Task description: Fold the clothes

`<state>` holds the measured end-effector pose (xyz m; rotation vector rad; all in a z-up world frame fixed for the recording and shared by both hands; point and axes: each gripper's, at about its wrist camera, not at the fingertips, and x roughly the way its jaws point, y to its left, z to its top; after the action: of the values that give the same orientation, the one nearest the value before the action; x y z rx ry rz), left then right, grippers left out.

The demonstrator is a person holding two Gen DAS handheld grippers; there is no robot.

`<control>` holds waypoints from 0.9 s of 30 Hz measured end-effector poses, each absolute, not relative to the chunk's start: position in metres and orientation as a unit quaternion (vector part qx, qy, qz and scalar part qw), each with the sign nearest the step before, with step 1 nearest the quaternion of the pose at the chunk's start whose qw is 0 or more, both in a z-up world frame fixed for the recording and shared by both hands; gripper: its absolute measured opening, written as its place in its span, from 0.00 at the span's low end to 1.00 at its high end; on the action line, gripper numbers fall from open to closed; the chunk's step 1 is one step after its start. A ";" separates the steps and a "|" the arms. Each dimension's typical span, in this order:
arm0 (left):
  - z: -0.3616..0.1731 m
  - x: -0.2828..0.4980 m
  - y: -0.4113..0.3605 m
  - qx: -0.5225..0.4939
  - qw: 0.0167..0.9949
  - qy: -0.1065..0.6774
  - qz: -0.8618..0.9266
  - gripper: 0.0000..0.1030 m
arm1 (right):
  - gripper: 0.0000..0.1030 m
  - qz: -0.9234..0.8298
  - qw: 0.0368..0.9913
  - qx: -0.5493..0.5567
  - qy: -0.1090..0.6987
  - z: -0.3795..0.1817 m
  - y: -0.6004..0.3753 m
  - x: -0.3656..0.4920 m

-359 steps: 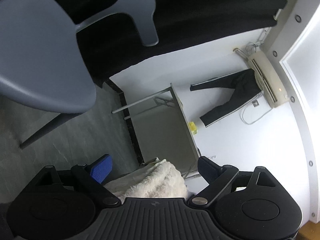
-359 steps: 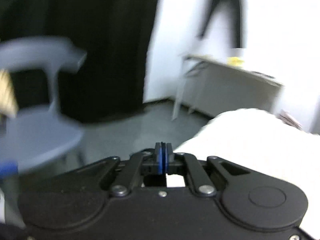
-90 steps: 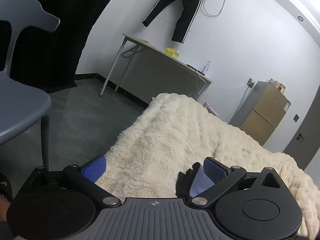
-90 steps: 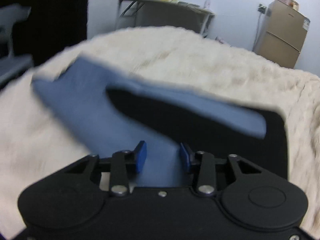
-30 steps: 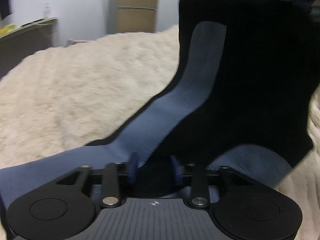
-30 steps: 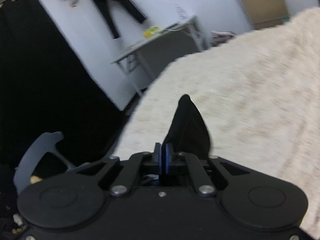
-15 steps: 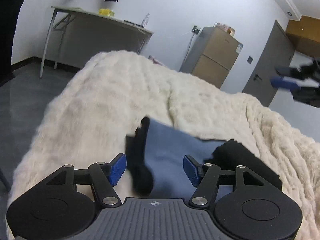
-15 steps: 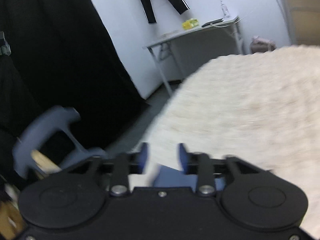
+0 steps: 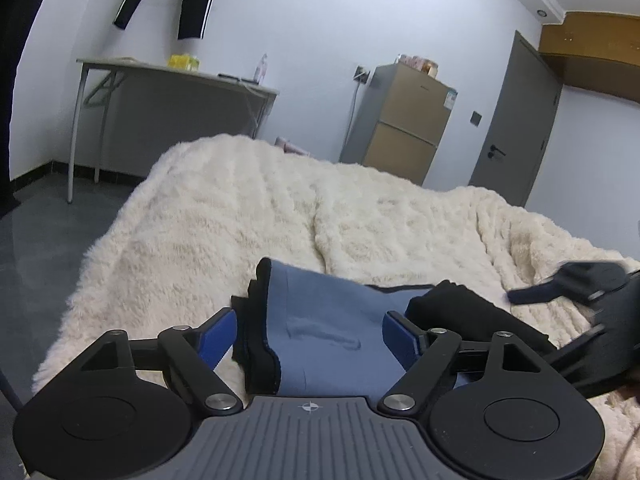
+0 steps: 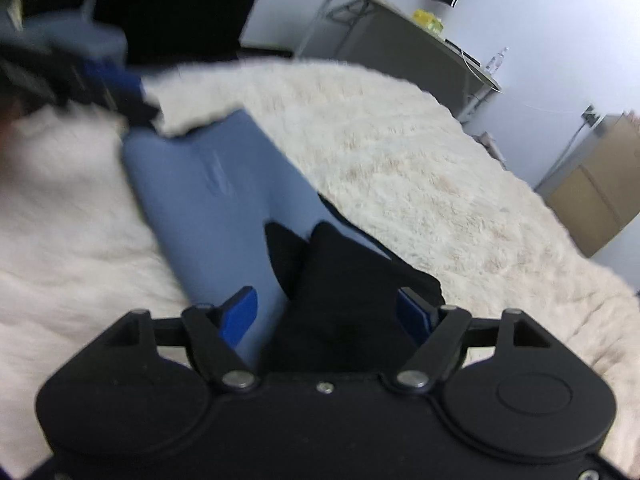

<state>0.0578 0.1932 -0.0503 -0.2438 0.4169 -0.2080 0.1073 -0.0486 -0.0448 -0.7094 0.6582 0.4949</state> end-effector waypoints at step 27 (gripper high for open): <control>-0.049 0.162 0.035 0.124 0.887 0.305 -0.324 0.48 | 0.54 0.140 0.867 0.356 0.320 -0.089 -0.351 0.140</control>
<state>0.1620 0.0354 -0.0489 0.2576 0.6342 -0.6732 0.1404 -0.3511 -0.0891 0.7460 0.6703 0.2921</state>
